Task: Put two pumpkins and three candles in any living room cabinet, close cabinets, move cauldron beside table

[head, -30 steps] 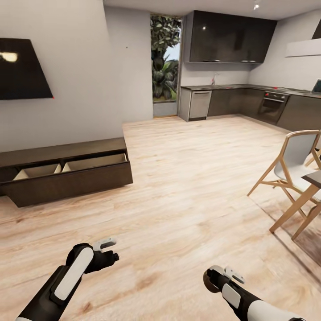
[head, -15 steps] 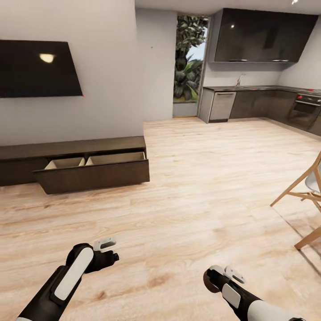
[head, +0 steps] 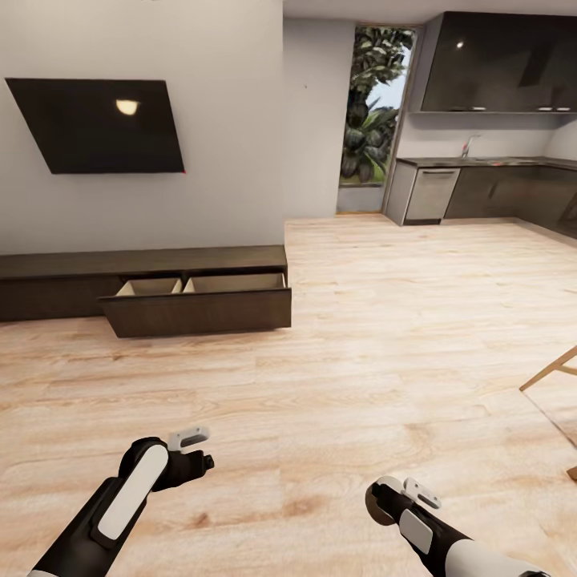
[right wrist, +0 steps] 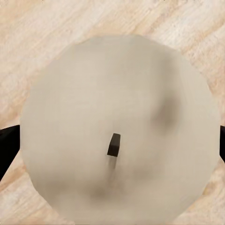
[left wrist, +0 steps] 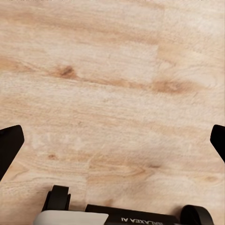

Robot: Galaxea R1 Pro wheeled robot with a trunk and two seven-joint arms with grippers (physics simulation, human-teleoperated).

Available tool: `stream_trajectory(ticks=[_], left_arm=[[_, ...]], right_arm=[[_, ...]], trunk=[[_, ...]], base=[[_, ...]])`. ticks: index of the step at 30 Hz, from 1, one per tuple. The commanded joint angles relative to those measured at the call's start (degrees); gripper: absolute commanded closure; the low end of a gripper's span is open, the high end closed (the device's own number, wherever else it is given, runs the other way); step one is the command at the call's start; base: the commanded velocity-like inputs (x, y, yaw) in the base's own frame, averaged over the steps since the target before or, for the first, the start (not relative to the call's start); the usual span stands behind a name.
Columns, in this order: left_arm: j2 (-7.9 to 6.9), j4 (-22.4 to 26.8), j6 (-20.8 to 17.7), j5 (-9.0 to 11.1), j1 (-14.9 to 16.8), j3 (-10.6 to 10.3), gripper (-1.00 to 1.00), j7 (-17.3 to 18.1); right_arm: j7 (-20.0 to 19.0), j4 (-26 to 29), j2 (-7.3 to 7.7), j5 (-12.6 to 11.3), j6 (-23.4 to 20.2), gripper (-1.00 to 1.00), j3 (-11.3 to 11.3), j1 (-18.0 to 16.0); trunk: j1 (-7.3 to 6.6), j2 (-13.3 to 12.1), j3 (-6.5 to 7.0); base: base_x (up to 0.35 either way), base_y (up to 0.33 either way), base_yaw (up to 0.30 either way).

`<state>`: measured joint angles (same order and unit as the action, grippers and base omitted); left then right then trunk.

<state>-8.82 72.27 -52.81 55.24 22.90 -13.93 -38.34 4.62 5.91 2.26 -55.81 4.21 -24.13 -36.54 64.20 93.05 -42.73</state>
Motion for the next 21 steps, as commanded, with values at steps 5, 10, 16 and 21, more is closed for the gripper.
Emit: stream_trajectory(ticks=[5,10,16,21], left_arm=[[-0.05,0.0,0.0,0.6,0.0,-0.1,-1.0,-0.6],[-0.05,0.1,0.0,0.6,0.0,-0.1,-1.0,-0.6],[-0.05,0.0,0.0,0.6,0.0,-0.1,-1.0,-0.6],[-0.05,0.0,0.0,0.6,0.0,-0.1,-1.0,-0.6]], right_arm=[[0.2,0.1,0.02,-0.5,0.1,1.0,-0.5,0.0],[0.2,0.1,0.02,-0.5,0.0,1.0,-0.5,0.0],[0.2,0.1,0.02,-0.5,-0.1,1.0,-0.5,0.0],[0.2,0.1,0.02,-0.5,0.0,1.0,-0.5,0.0]], trunk=[[-1.11,-2.0,0.85],[-2.21,-4.0,1.75],[-3.53,-6.4,2.83],[-4.62,-8.4,3.73]], base=[[0.0,0.0,0.009],[0.0,0.0,0.001],[0.0,0.0,0.0],[0.0,0.0,0.0]])
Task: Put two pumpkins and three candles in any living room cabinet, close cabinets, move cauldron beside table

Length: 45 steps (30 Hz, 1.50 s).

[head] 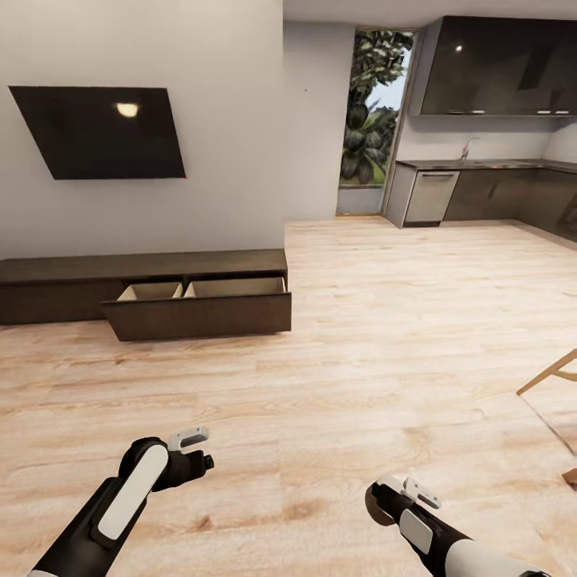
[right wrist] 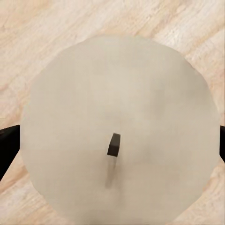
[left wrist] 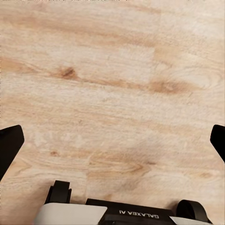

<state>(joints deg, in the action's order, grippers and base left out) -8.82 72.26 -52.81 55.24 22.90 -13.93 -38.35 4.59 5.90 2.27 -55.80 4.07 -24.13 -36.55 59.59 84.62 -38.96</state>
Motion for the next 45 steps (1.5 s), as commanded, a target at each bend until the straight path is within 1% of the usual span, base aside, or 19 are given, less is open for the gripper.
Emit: stream_trajectory(ticks=[1,4,27,34,45], left_arm=[[-0.06,0.1,0.0,0.6,0.0,-0.1,-1.0,-0.6],[-0.06,0.1,0.0,0.6,0.0,-0.1,-1.0,-0.6],[-0.14,0.6,0.0,0.6,0.0,0.1,-1.0,-0.6],[-0.14,0.2,0.0,0.6,0.0,0.1,-1.0,-0.6],[-0.14,0.2,0.0,0.6,0.0,0.0,-1.0,-0.6]], right_arm=[[0.2,0.1,0.02,-0.5,0.1,1.0,-0.5,0.0],[0.2,0.1,0.02,-0.5,0.1,1.0,-0.5,0.0],[0.2,0.2,0.02,-0.5,0.1,1.0,-0.5,0.0],[0.3,0.2,0.02,-0.5,0.1,1.0,-0.5,0.0],[0.3,0.2,0.02,-0.5,0.1,1.0,-0.5,0.0]], trunk=[[-0.23,-0.4,0.13],[-0.89,-1.6,0.67],[-0.89,-1.6,0.67],[-0.89,-1.6,0.67],[-0.89,-1.6,0.67]], base=[[0.0,0.0,0.0],[0.0,0.0,0.0],[0.0,0.0,0.002],[0.085,0.0,0.227],[0.313,0.0,0.281]])
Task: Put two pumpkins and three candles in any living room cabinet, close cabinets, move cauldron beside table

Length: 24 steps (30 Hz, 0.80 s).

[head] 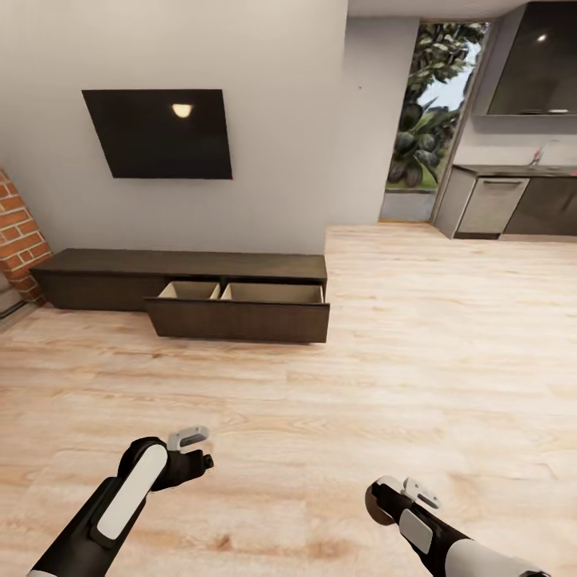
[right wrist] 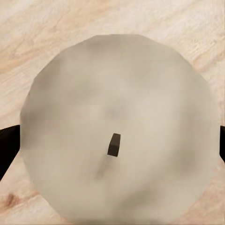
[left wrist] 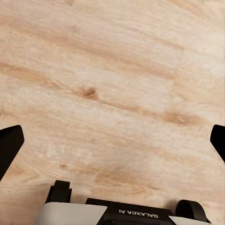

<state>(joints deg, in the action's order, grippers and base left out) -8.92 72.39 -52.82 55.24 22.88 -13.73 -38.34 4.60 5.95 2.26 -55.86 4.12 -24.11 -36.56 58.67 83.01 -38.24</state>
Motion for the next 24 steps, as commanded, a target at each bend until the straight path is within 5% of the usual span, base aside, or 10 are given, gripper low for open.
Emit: stream_trajectory(ticks=[1,24], left_arm=[[-0.05,0.0,0.0,0.6,0.1,-0.2,-1.0,-0.6],[-0.05,0.0,0.0,0.6,0.1,-0.2,-1.0,-0.6]], right_arm=[[0.2,0.1,0.03,-0.5,0.1,1.0,-0.5,0.0],[0.2,0.1,0.03,-0.5,0.1,1.0,-0.5,0.0]], trunk=[[0.03,0.0,-0.05],[0.03,0.0,-0.05]], base=[[0.33,0.0,0.157],[0.331,0.0,0.012]])
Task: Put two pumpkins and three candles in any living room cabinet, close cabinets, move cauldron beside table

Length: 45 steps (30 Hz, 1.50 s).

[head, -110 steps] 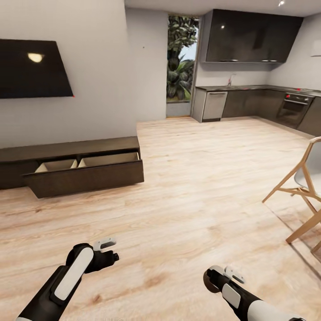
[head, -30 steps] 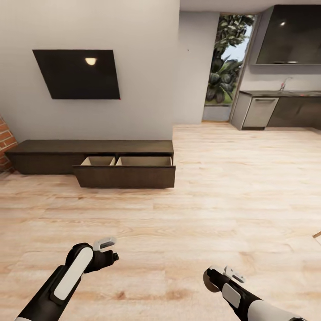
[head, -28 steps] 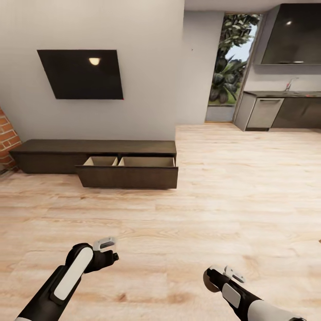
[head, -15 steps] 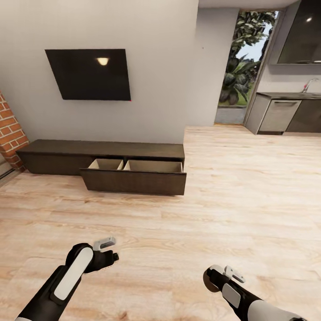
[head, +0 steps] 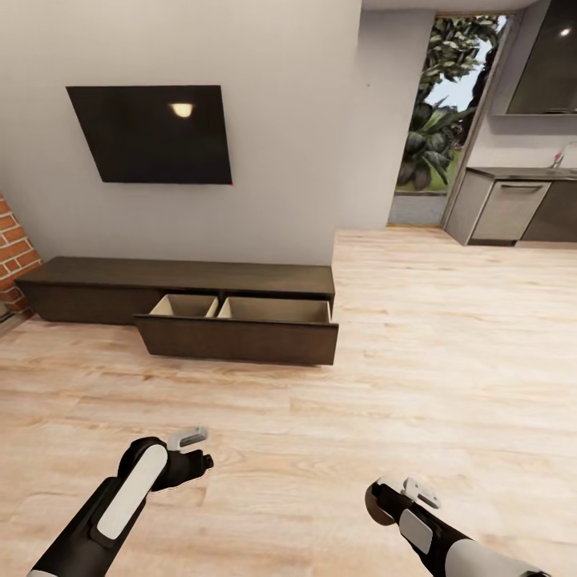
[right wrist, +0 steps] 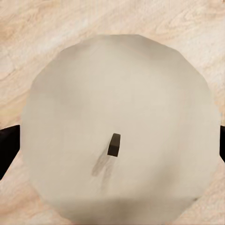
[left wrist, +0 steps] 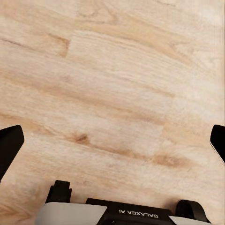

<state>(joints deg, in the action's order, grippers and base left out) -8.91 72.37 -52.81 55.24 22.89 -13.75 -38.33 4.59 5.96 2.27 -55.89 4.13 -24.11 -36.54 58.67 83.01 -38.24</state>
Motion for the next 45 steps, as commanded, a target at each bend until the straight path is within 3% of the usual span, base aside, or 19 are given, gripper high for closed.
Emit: stream_trajectory(ticks=[1,28,45], left_arm=[[-0.05,0.1,0.0,0.6,0.0,-0.1,-1.0,-0.6],[-0.05,0.0,0.0,0.6,0.0,-0.1,-1.0,-0.6],[-0.05,0.0,0.0,0.6,0.0,-0.1,-1.0,-0.5]], right_arm=[[0.2,0.1,0.02,-0.5,0.1,1.0,-0.5,0.0],[0.2,0.1,0.02,-0.5,0.1,1.0,-0.5,0.0],[0.2,0.1,-0.03,-0.5,0.1,1.0,-0.5,0.0]], trunk=[[0.03,0.0,-0.05],[0.03,0.0,-0.05],[0.03,0.0,-0.05]], base=[[0.331,0.0,0.0],[0.325,0.0,0.053],[0.022,0.0,0.244]])
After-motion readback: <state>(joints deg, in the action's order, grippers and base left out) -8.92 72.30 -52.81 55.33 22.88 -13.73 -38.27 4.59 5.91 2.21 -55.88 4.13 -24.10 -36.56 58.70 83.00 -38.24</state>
